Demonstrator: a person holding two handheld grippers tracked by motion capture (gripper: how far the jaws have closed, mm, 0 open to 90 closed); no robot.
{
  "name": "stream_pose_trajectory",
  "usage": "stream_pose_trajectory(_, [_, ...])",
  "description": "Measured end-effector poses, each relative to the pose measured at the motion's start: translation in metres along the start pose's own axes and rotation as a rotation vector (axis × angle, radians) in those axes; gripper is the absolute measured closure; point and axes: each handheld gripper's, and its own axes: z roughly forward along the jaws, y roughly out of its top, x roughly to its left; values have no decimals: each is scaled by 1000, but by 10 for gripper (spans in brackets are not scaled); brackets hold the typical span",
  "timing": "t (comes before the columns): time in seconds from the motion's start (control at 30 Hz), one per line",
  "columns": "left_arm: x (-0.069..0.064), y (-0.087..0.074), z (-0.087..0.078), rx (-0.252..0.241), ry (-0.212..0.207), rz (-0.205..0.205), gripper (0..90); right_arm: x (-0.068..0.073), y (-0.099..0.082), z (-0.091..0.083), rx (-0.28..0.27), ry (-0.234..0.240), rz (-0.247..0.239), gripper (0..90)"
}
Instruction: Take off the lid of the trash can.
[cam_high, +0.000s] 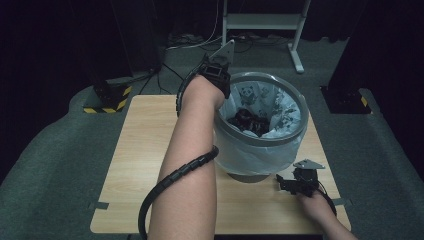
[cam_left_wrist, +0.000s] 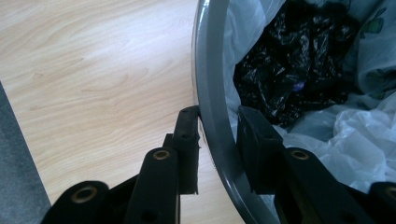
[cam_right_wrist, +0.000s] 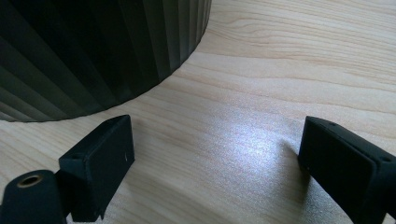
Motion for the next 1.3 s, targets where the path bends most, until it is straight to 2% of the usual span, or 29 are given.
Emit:
stream_pose_trajectory(0.23, [3, 2, -1, -25, -16, -32, 726, 0, 0, 0, 0, 1, -6, 102])
stream_pose_trajectory(0.3, [4, 2, -2, -43, -45, -48, 731, 0, 0, 0, 0, 1, -5, 102])
stream_pose_trajectory(0.43, [8, 1, -6, -60, -56, -58, 753, 0, 0, 0, 0, 5, -6, 102])
stream_pose_trajectory(0.87, [12, 1, -21, -121, -53, -62, 778, 1, 0, 0, 2, 4, -3, 103])
stream_pose_trajectory(1.3, [28, -5, -29, -153, -73, -80, 780, 1, 0, 0, 2, 4, -3, 102])
